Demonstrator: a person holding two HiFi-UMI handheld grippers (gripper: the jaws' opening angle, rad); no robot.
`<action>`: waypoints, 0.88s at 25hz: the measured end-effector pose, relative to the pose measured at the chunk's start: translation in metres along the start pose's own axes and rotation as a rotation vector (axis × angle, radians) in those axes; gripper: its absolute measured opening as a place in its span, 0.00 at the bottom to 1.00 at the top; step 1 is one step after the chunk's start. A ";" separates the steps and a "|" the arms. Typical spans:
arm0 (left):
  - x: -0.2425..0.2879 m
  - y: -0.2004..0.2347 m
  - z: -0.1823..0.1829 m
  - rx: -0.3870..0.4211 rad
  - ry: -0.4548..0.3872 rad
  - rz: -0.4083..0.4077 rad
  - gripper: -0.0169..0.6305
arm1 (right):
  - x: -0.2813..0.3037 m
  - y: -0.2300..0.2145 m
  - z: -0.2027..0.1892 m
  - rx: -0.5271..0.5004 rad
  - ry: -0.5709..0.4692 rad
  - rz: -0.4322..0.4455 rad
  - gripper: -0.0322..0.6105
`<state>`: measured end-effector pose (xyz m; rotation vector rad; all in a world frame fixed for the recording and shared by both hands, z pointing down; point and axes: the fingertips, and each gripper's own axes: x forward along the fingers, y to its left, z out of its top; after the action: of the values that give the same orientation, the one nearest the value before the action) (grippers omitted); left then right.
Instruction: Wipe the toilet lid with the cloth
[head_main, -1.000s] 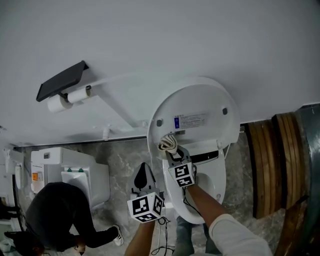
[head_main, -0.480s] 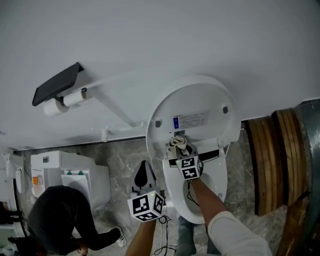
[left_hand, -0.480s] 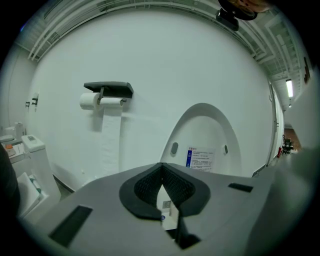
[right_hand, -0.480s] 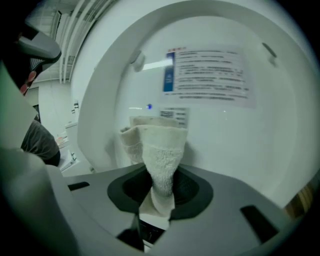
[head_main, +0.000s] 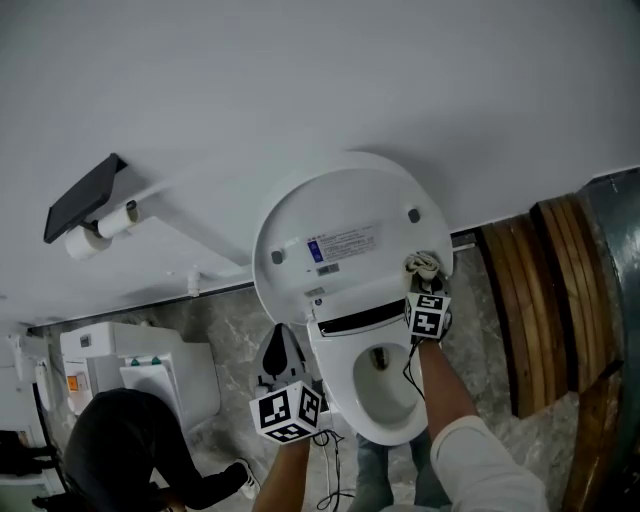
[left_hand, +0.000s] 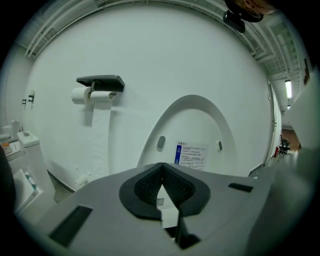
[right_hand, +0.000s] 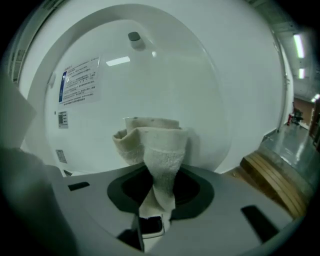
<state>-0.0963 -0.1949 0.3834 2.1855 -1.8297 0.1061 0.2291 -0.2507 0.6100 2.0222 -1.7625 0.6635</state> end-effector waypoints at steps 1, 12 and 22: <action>0.001 -0.002 -0.001 0.001 0.003 0.000 0.05 | -0.001 0.000 0.001 0.001 0.007 0.004 0.19; 0.012 -0.019 0.026 0.004 -0.016 -0.034 0.05 | -0.045 0.007 0.016 0.010 0.034 0.115 0.19; 0.035 -0.030 0.156 0.072 -0.105 -0.294 0.28 | -0.238 0.008 0.015 0.267 0.091 0.307 0.19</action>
<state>-0.0806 -0.2656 0.2373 2.5266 -1.5538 -0.0051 0.1981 -0.0675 0.4606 1.8592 -2.0402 1.1210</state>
